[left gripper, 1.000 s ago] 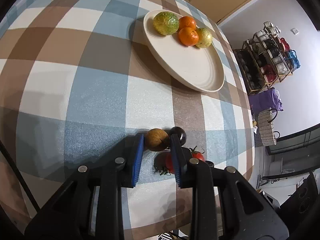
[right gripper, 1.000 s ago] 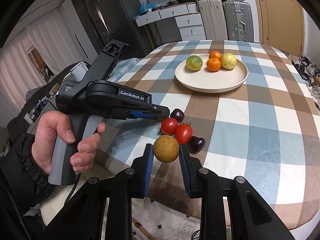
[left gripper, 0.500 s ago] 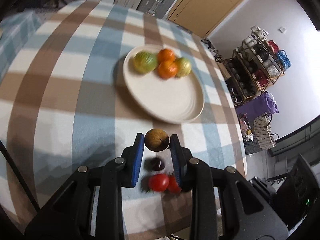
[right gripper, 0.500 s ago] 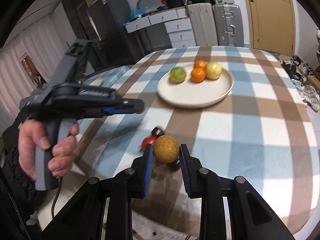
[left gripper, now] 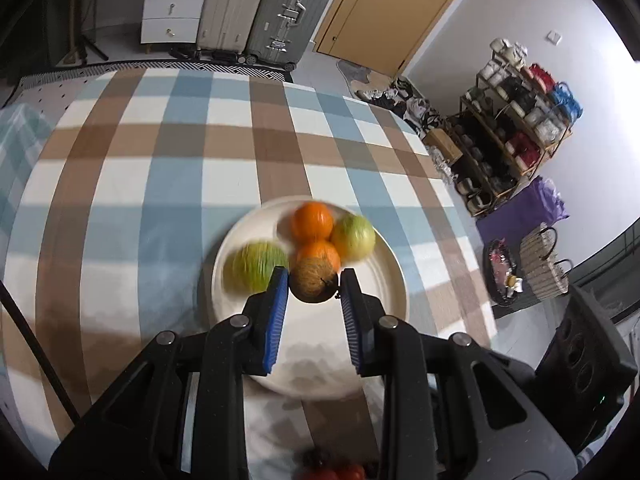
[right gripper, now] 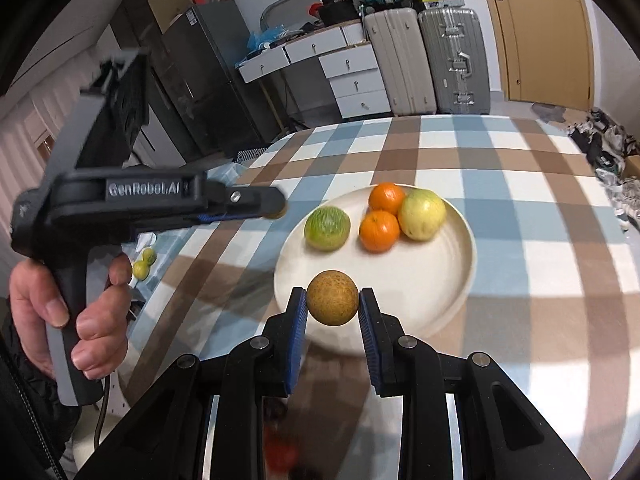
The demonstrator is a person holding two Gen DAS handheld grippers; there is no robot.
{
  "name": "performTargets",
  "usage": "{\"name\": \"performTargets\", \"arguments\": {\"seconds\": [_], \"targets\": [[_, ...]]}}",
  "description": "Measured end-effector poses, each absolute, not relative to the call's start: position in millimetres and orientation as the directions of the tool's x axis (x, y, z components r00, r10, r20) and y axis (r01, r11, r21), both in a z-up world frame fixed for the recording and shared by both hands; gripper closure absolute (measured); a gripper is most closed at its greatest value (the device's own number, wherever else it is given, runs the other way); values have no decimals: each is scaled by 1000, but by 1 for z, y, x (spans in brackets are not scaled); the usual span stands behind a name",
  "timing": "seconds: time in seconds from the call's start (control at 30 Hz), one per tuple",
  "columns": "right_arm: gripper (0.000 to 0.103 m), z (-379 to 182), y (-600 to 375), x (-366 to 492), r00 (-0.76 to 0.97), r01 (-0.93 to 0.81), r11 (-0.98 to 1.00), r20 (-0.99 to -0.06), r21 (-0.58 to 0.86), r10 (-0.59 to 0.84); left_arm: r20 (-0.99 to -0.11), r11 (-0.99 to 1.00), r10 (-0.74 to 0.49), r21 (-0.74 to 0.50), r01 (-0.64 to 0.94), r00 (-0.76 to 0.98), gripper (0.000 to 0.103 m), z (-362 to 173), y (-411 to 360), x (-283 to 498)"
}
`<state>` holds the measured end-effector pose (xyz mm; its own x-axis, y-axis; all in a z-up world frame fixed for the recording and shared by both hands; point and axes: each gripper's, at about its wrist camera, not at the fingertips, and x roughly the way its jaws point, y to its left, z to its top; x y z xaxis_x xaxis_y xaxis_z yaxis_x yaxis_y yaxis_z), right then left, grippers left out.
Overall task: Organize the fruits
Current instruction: 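Carry both brown fruits over the cream plate and lower them onto it, then open both grippers and withdraw them from the plate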
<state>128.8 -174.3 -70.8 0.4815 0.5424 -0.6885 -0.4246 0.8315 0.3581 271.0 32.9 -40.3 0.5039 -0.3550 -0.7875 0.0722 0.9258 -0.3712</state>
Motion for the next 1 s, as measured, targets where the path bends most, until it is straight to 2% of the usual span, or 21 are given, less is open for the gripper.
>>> {"name": "performTargets", "arguments": {"seconds": [0.37,0.7,0.9,1.0], "targets": [[76,-103,-156,191,433,-351,818,-696,455,573,-835,914,-388,-402,48,390,79,-90,28,345],[76,-116,-138,193,411,-375,819,-714,434,566,-853,924,-369,-379,47,368,79,-106,21,349],[76,-123,-138,198,431,-327,849,-734,416,526,-863,930,-355,-364,47,359,79,-107,18,350],[73,-127,-138,200,422,-314,842,-731,438,537,-870,937,-341,-346,52,356,79,-108,16,352]]}}
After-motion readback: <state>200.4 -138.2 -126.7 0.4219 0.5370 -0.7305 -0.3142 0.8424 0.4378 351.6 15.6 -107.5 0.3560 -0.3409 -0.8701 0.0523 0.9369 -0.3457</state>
